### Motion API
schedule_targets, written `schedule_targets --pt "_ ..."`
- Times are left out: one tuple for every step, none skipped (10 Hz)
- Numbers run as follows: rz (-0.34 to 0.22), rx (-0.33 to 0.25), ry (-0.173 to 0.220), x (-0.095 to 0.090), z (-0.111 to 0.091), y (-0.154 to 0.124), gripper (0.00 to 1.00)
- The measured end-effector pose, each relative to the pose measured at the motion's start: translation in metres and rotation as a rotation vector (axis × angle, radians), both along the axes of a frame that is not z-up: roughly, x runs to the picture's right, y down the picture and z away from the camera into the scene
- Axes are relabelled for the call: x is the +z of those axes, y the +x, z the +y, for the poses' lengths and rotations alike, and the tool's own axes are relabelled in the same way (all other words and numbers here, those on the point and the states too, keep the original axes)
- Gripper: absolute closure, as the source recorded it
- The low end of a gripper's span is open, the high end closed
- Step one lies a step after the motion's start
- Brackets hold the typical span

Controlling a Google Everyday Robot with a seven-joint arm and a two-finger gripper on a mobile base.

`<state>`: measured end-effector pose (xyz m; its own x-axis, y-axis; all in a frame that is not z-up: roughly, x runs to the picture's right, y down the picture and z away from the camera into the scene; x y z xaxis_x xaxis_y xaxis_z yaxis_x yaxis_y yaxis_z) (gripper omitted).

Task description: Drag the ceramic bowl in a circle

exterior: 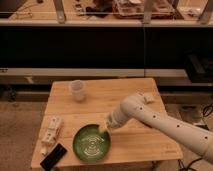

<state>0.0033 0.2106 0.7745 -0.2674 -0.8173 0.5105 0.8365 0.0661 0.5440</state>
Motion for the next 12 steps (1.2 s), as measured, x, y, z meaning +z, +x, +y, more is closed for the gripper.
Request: schedule_targets --pt "0.005 -0.002 0.007 0.005 0.000 0.003 0.62" --pt "0.011 0.002 0.014 0.009 -0.002 0.008 0.62" --pt "0.016 0.006 0.020 0.011 -0.004 0.011 0.62" --pt "0.016 0.004 0.026 0.013 -0.005 0.012 0.62" --pt "0.013 0.000 0.031 0.014 -0.004 0.012 0.60" --pt "0.007 -0.006 0.036 0.013 -0.002 0.011 0.54" --pt "-0.004 -0.014 0.043 0.013 0.001 0.010 0.44" --pt "-0.013 -0.020 0.045 0.012 0.003 0.009 0.42" --pt "-0.027 -0.024 0.044 0.011 0.006 0.008 0.42" --pt "-0.041 -0.028 0.043 0.010 0.009 0.007 0.42" --pt "-0.056 -0.036 0.044 0.009 0.013 0.006 0.42" --pt "-0.064 -0.043 0.046 0.008 0.014 0.005 0.42"
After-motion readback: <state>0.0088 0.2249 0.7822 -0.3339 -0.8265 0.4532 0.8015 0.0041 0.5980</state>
